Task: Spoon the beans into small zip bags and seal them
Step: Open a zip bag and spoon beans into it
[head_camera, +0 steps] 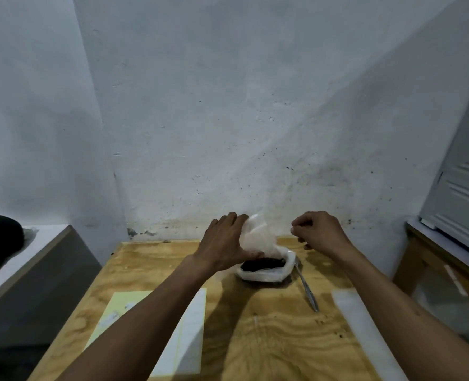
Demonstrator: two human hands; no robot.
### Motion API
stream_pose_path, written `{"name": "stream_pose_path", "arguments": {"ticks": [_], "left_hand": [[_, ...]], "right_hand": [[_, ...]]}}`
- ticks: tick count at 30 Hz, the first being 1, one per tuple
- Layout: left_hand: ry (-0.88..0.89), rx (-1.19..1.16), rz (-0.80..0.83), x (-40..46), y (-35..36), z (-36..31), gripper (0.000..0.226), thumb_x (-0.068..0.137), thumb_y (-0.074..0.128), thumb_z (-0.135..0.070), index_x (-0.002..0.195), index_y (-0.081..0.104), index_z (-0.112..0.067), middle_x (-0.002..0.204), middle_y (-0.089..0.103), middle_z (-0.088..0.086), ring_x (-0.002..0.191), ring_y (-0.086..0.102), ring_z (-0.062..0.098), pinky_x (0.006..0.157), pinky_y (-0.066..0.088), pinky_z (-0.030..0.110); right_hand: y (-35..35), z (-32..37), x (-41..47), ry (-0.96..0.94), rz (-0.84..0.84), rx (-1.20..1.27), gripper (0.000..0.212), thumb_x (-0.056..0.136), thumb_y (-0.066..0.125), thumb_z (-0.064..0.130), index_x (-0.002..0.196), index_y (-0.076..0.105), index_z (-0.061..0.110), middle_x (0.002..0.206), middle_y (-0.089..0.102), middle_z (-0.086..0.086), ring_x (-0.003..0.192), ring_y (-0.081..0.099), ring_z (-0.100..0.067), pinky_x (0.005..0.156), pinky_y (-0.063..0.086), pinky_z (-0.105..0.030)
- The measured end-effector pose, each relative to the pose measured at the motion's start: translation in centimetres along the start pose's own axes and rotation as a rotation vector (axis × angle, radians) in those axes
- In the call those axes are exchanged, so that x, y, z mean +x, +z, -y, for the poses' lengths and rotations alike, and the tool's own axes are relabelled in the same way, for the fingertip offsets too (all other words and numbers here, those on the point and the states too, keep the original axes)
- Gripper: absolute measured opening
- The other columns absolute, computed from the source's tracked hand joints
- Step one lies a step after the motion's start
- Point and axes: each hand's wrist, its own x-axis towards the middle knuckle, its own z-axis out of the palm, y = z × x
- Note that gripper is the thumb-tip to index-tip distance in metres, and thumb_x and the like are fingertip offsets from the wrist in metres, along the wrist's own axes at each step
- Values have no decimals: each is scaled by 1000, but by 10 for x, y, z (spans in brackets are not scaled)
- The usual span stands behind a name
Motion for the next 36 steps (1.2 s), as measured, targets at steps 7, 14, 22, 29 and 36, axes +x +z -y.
{"name": "stream_pose_path", "arguments": {"ticks": [7,14,22,29,36], "left_hand": [[-28,-47,-1,8,8,-9,96,79,68,-70,152,33,-19,143,52,2,123,53,23,102,39,36],[-34,-60,9,8,3,-15,98,81,68,-69,155,27,-20,150,49,3,128,52,24,104,38,37],[-105,-69,6,3,-10,5,99,81,69,-68,156,27,-20,157,43,3,135,47,26,108,38,38],[-140,-103,30,-2,-3,19,97,78,75,-63,153,33,-17,152,46,5,133,47,25,106,40,36],[-139,-144,64,-6,-3,28,100,77,79,-58,154,31,-16,153,42,4,133,45,24,106,43,37]], "right_hand": [[15,-47,-17,216,199,-387,38,80,76,44,67,72,9,66,71,-11,68,72,-34,63,59,-37],[33,-49,-26,232,280,-467,24,77,72,26,62,58,14,61,60,-4,58,62,-26,55,51,-32],[-24,-21,-13,167,-189,-192,24,84,76,24,75,80,2,64,73,-13,58,69,-24,62,59,-34],[-38,14,-17,64,-180,310,15,90,73,21,81,78,9,69,76,-9,63,75,-22,69,61,-31],[-10,17,-20,-59,-139,190,17,96,65,16,88,75,5,72,76,-10,60,74,-13,54,51,-9]]}}
